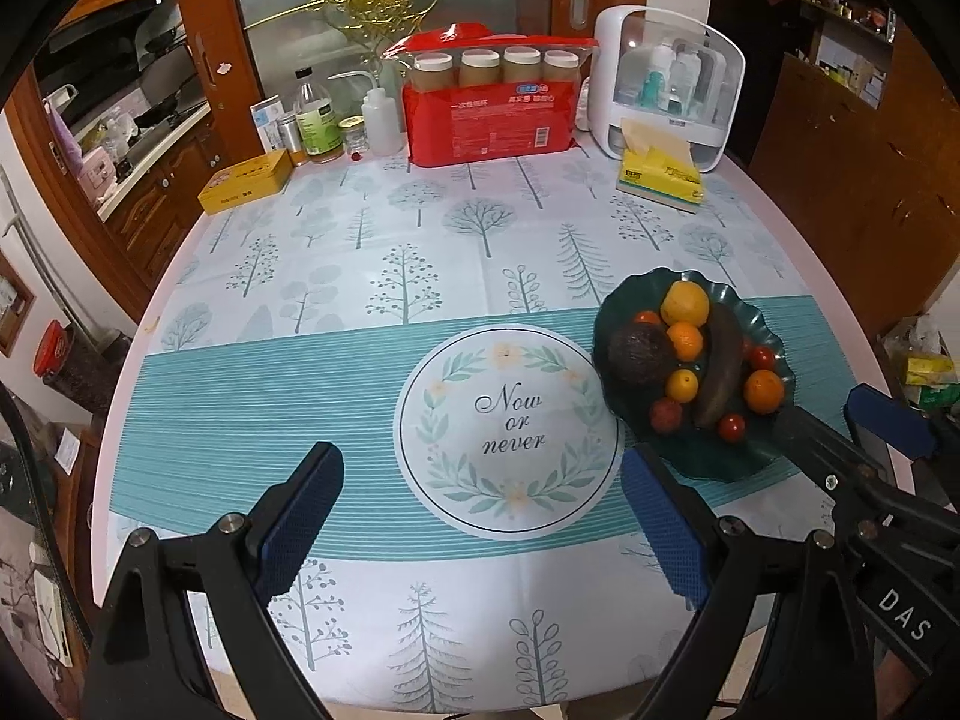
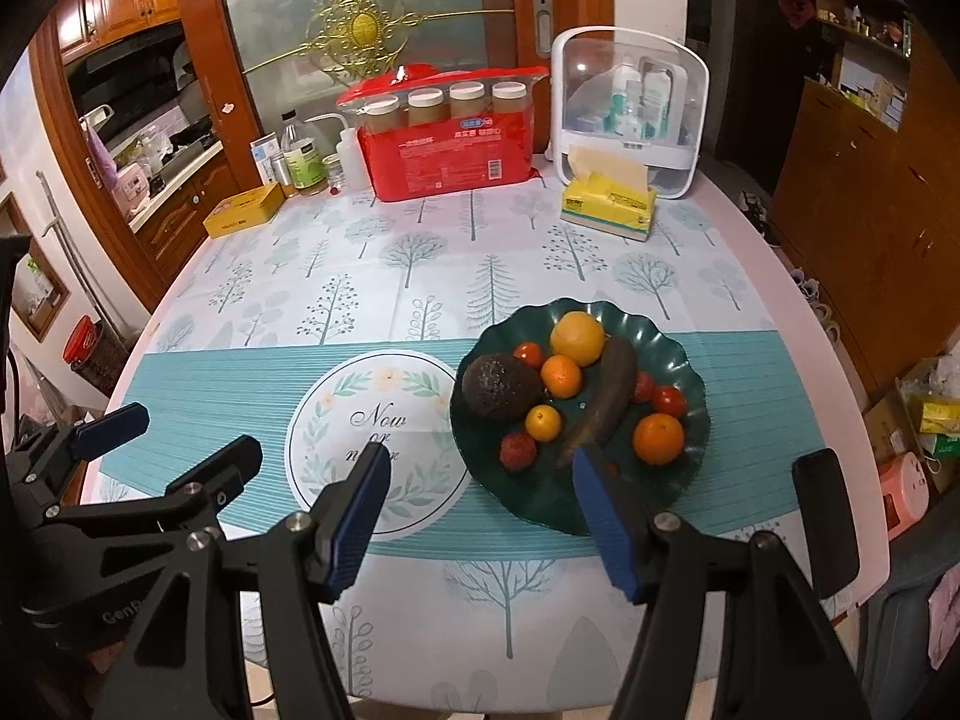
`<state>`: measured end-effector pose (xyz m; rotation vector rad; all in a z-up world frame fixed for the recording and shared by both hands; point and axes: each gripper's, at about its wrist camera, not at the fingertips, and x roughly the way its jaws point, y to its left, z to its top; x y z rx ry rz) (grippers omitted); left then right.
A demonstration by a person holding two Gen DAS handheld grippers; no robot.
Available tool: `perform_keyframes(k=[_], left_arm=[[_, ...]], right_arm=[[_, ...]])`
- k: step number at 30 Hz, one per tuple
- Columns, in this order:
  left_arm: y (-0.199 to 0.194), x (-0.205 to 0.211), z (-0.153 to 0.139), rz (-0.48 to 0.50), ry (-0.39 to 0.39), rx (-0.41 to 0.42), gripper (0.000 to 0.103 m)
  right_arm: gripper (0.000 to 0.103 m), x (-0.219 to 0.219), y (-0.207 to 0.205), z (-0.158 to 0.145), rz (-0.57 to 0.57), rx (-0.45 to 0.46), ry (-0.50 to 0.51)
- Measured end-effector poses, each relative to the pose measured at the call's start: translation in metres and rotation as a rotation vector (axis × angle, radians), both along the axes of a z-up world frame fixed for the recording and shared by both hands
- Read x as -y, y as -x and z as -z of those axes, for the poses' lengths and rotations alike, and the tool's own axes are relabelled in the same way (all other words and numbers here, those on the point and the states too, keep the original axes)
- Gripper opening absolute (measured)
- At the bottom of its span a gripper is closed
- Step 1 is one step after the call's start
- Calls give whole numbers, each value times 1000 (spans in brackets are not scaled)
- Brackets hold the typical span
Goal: Organize fruits
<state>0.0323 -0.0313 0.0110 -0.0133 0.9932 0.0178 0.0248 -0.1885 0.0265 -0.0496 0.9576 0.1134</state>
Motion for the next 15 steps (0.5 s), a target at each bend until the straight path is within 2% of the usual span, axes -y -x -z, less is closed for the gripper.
perform_keyframes(k=[15], left_arm=[[-5,8,-2,18,22,11,93]], right_arm=[[64,9,0,-4,30,16,12]])
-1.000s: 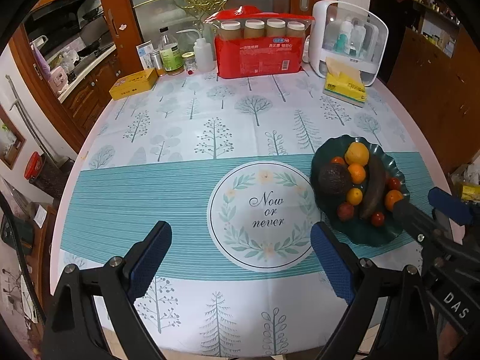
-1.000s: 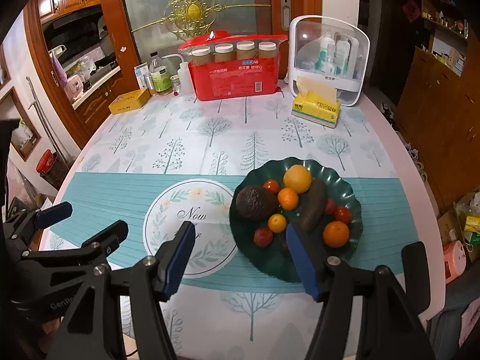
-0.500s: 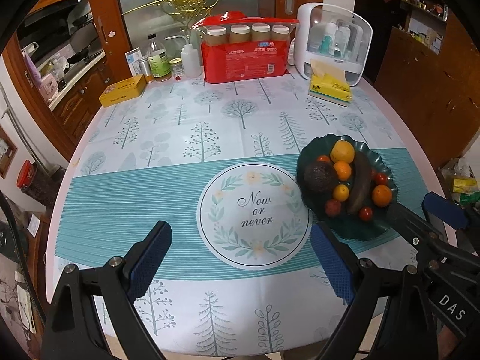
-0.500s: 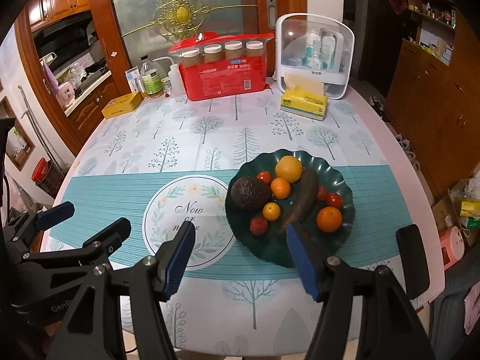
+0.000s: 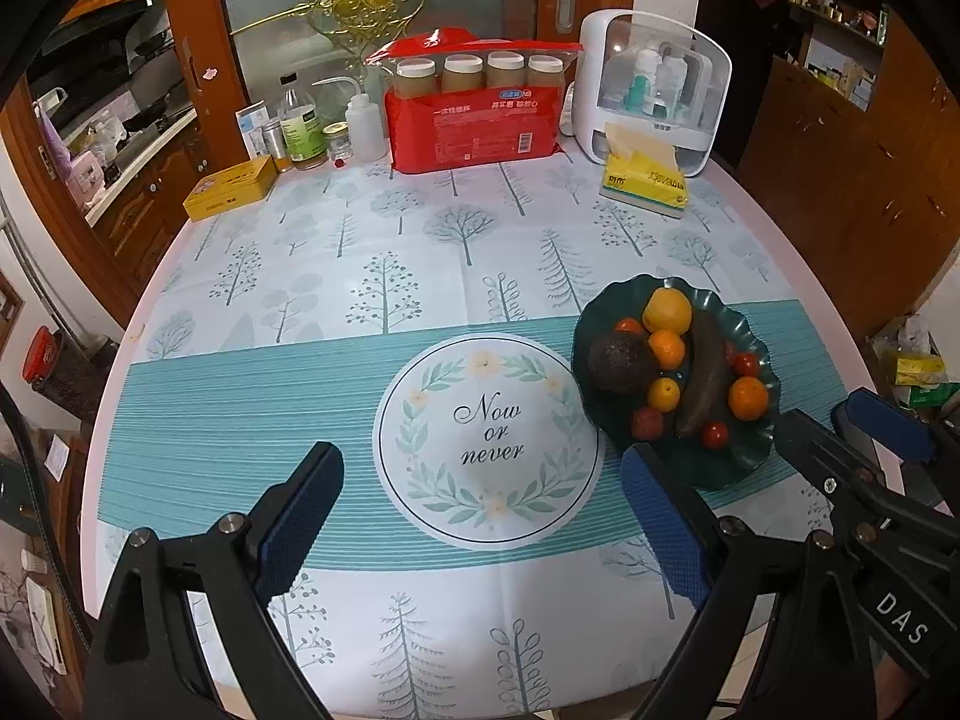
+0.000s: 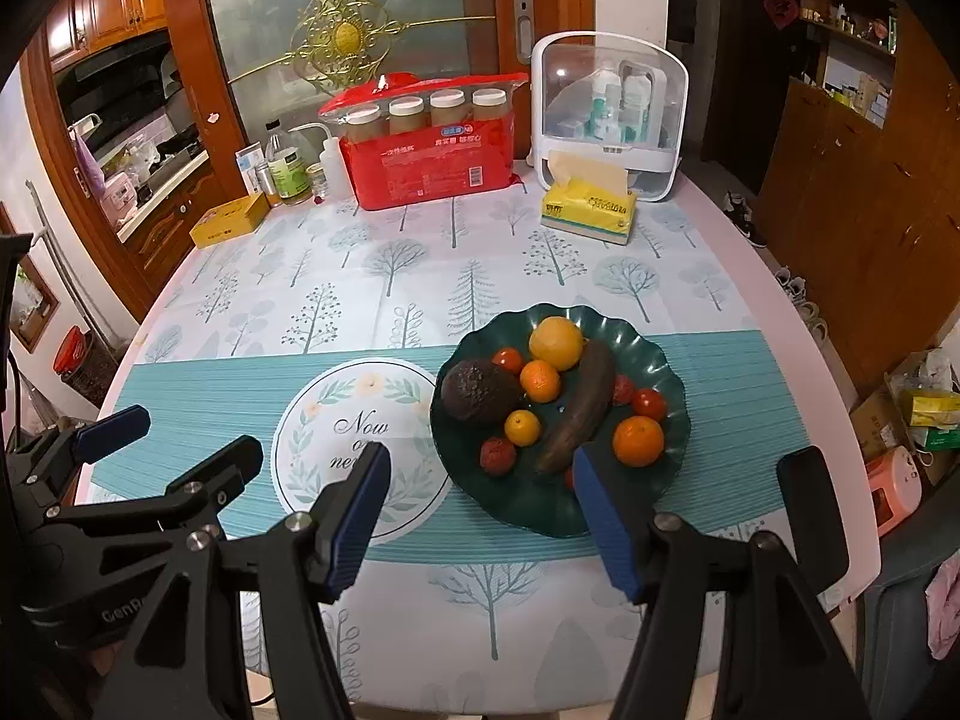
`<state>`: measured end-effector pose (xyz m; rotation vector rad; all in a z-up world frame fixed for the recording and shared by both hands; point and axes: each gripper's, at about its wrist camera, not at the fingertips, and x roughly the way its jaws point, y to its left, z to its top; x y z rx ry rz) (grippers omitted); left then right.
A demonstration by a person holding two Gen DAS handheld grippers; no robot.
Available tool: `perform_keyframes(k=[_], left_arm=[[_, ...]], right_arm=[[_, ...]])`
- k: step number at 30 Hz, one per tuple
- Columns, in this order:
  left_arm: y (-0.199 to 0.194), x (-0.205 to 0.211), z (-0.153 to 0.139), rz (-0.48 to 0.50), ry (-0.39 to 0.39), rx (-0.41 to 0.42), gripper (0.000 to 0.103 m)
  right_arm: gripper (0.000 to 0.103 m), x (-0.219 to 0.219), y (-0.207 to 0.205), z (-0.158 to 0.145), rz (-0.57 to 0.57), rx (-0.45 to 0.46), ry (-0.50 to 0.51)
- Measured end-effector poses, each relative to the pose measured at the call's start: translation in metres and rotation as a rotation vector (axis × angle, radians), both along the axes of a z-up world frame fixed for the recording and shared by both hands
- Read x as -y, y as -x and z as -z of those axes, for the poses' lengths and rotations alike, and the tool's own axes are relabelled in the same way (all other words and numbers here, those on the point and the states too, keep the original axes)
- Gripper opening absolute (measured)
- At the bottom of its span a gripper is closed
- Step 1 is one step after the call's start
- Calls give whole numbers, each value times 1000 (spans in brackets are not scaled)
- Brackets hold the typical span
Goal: Organize fruits
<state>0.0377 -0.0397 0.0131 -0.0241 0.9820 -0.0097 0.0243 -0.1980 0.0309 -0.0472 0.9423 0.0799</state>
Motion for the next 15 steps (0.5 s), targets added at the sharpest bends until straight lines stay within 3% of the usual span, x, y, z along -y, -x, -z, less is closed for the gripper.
perform_keyframes(k=[15], left_arm=[[-7,3,4,1,12,-10,93]], right_arm=[[64,1,-2,1,1,-1,1]])
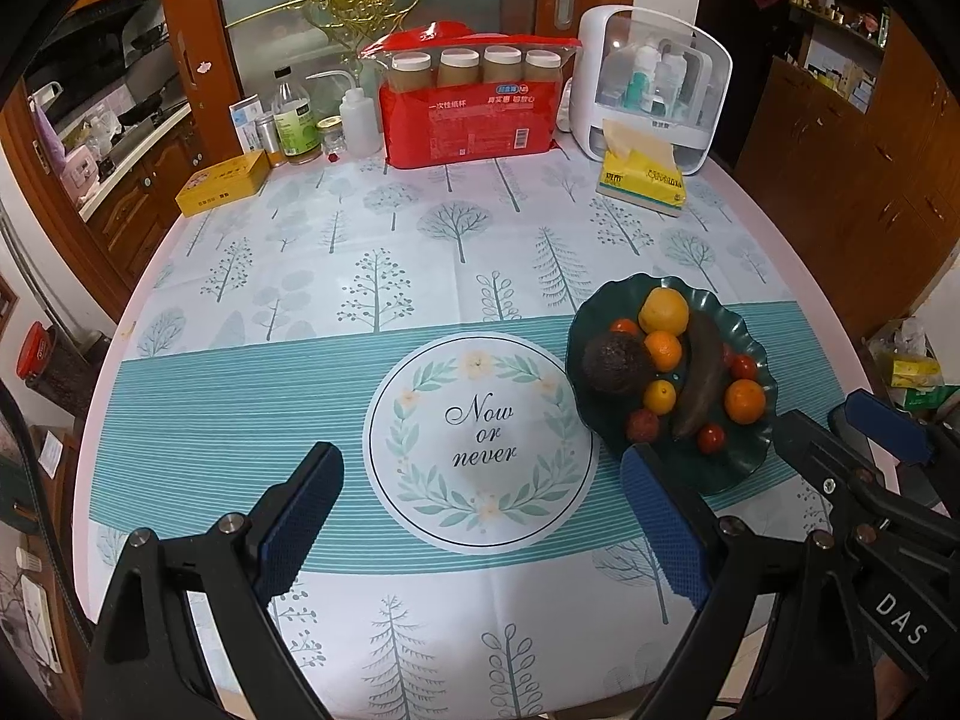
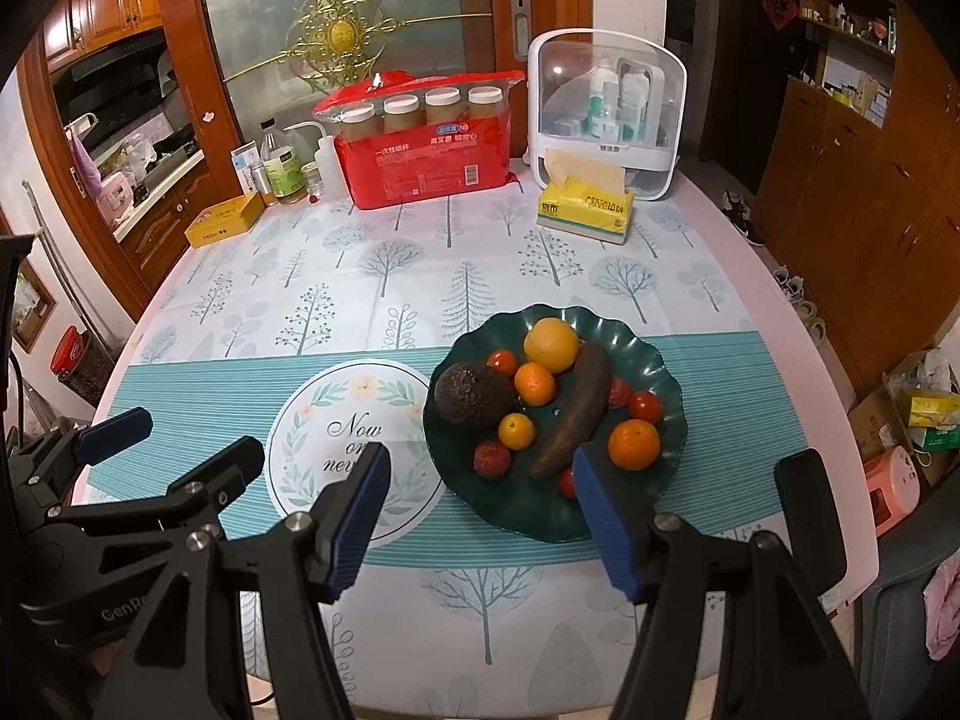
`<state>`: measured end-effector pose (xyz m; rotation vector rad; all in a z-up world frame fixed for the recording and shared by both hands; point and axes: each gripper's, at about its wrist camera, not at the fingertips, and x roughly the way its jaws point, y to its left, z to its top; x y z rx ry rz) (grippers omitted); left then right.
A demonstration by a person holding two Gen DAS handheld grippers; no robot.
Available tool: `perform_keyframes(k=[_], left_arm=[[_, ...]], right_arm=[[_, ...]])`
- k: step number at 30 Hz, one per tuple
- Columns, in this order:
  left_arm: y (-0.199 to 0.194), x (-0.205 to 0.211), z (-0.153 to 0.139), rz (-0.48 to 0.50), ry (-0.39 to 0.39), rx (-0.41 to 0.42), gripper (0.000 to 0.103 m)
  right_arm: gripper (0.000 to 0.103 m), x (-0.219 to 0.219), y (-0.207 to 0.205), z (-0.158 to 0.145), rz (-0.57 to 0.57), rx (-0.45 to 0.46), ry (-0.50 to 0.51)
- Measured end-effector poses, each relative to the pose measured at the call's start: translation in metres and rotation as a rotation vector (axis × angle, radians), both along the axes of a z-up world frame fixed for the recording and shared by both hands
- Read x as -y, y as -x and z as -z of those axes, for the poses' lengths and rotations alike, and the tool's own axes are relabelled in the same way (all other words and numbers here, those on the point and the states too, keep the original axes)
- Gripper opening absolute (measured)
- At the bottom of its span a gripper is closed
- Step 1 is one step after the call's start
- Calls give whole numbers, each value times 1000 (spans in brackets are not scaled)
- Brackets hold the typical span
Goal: Organize fruits
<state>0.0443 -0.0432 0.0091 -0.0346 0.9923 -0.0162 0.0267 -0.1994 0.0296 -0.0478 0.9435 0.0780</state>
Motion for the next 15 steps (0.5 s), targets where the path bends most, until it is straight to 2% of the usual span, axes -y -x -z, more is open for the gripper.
perform_keyframes(k=[15], left_arm=[[-1,0,0,0,1,-1,93]], right_arm=[[64,0,-1,1,0,0,1]])
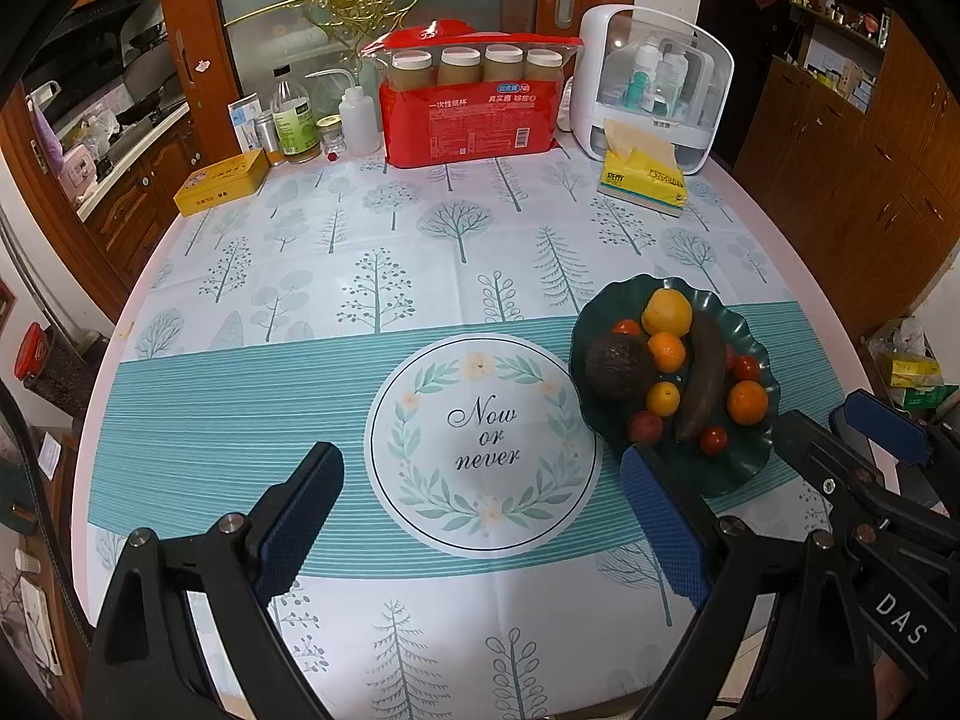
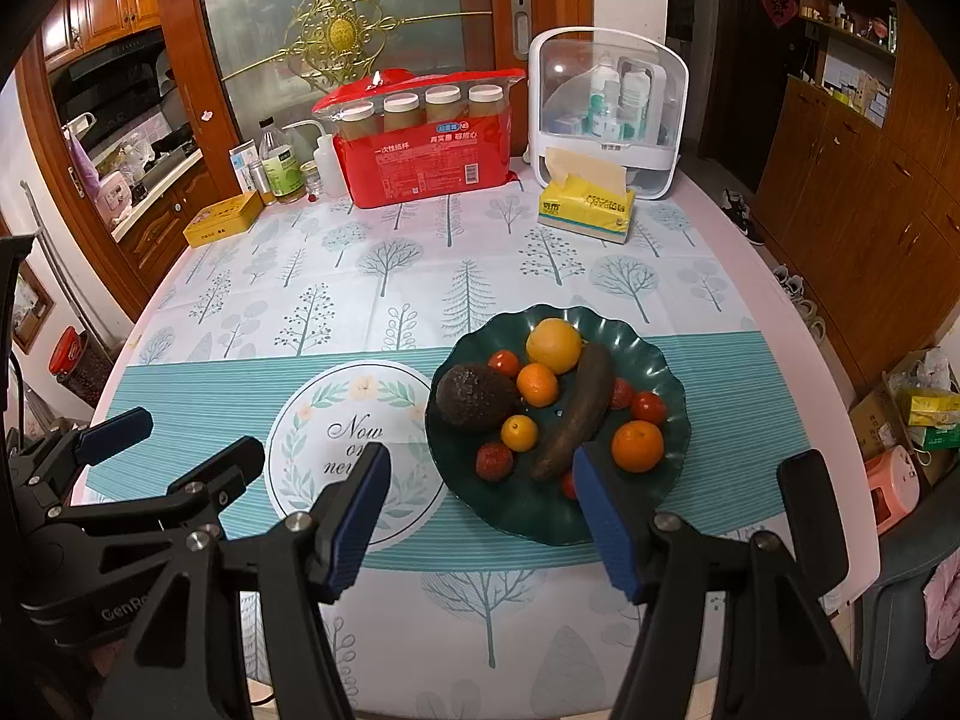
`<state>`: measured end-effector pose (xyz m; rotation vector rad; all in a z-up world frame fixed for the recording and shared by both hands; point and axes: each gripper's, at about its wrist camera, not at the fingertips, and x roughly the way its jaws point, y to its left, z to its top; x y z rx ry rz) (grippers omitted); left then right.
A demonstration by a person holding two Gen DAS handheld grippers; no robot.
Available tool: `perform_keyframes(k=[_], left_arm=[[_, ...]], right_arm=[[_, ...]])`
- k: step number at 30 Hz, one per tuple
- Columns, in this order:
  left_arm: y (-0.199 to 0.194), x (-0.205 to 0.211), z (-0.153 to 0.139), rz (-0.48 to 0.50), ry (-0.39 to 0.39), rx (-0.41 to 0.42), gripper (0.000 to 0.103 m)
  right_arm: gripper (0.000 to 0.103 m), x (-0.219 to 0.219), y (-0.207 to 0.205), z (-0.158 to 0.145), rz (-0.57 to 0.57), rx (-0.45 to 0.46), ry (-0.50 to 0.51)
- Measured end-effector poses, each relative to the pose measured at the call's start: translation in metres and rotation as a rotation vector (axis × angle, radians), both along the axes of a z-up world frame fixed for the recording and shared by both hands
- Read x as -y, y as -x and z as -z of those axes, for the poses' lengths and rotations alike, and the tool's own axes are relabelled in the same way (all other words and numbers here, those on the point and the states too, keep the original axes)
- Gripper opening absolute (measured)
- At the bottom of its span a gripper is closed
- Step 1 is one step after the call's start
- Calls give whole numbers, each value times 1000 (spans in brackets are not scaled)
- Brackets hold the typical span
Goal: Organize fruits
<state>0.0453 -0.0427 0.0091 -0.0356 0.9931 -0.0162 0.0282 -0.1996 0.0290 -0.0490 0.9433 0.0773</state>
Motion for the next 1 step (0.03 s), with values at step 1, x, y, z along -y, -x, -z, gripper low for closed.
perform_keyframes(k=[1], left_arm=[[-1,1,1,1,1,-1,93]], right_arm=[[64,0,0,0,0,-1,0]])
